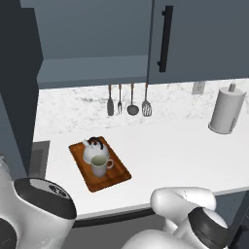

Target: Pick the kettle from the counter and place it on the tray. Then pick the mug from the cabinet and place it on the tray. Then close the cabinet doors.

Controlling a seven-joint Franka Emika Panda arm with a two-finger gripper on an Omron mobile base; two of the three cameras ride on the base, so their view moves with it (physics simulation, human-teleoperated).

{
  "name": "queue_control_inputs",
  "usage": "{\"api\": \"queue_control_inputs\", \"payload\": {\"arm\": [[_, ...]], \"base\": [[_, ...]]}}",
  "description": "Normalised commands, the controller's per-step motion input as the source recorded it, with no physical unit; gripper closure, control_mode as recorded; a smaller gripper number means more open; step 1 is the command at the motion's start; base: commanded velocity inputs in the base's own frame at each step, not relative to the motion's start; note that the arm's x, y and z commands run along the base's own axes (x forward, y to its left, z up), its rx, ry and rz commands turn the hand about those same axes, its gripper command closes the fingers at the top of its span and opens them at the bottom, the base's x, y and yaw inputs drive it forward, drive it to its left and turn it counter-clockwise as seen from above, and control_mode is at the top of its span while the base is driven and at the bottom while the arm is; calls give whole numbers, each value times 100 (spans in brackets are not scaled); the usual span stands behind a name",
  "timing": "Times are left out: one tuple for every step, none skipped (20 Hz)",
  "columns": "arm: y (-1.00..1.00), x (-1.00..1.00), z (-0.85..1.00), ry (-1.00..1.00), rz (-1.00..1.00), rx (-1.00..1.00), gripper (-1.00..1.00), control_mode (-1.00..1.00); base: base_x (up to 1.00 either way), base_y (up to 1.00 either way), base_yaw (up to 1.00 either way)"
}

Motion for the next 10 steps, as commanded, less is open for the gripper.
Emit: {"api": "queue_control_inputs", "payload": {"arm": [[8, 40, -23, -4, -12, 0, -100, -100], [8, 40, -20, -5, -11, 0, -100, -100], [3, 38, -20, -1, -11, 0, -100, -100], [4, 36, -15, -1, -10, 0, -100, -100], [4, 31, -14, -2, -8, 0, -100, -100], [0, 34, -5, -3, -8, 0, -100, -100], [0, 30, -5, -1, -7, 0, -100, -100], [0, 31, -4, 0, -11, 0, -100, -100], [-1, 30, -4, 0, -12, 0, -100, -100], [-9, 35, -1, 0, -14, 0, -100, -100]], "base": [[0, 0, 0], [0, 0, 0], [0, 0, 0], [0, 0, 0], [0, 0, 0], [0, 0, 0], [0, 0, 0], [0, 0, 0], [0, 0, 0], [0, 0, 0]]}}
